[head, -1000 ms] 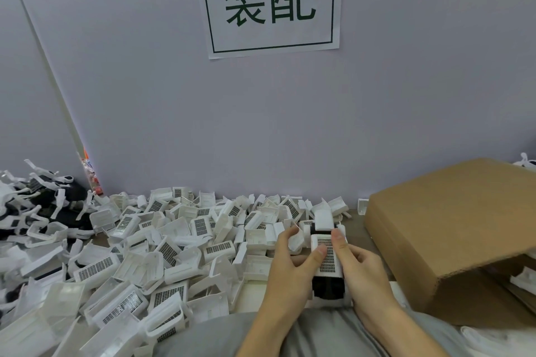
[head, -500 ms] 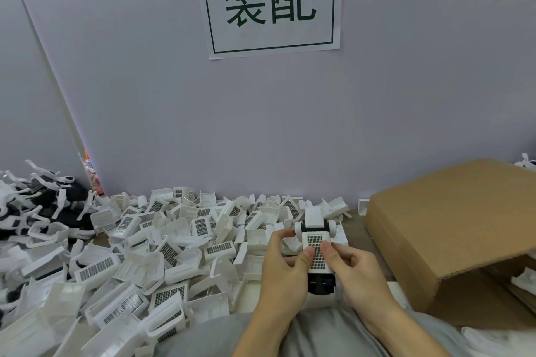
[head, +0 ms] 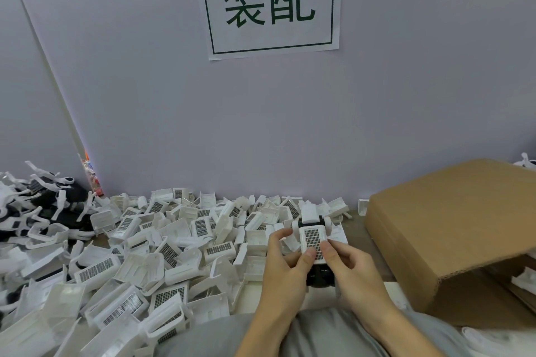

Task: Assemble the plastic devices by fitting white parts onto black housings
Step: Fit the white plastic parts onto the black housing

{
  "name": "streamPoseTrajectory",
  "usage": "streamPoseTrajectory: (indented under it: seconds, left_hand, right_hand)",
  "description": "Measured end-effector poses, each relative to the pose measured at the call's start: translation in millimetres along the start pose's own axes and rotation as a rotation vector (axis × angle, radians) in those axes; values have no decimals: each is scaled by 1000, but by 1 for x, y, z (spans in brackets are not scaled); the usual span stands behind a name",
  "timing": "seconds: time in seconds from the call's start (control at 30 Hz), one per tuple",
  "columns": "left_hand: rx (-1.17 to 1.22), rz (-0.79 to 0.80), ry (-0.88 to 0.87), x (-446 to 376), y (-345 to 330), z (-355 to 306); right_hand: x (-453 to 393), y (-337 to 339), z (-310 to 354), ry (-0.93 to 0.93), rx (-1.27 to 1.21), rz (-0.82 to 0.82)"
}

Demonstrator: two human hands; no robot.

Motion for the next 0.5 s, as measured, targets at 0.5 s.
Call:
streamPoseTrajectory:
  seconds: [0.5]
  left_hand:
    - [181,-74,-2,2,9,-6]
  right_hand:
    - [10,3,26,278,394,-143]
Point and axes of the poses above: each hand's wrist, its own x-axis away from the middle knuckle, its own y-axis out of the back of the hand, z = x × y, the point moved 9 cm from there along -x, towards the middle knuckle, and after that the axes turned 5 degrees about -x, right-handed, at the moved point
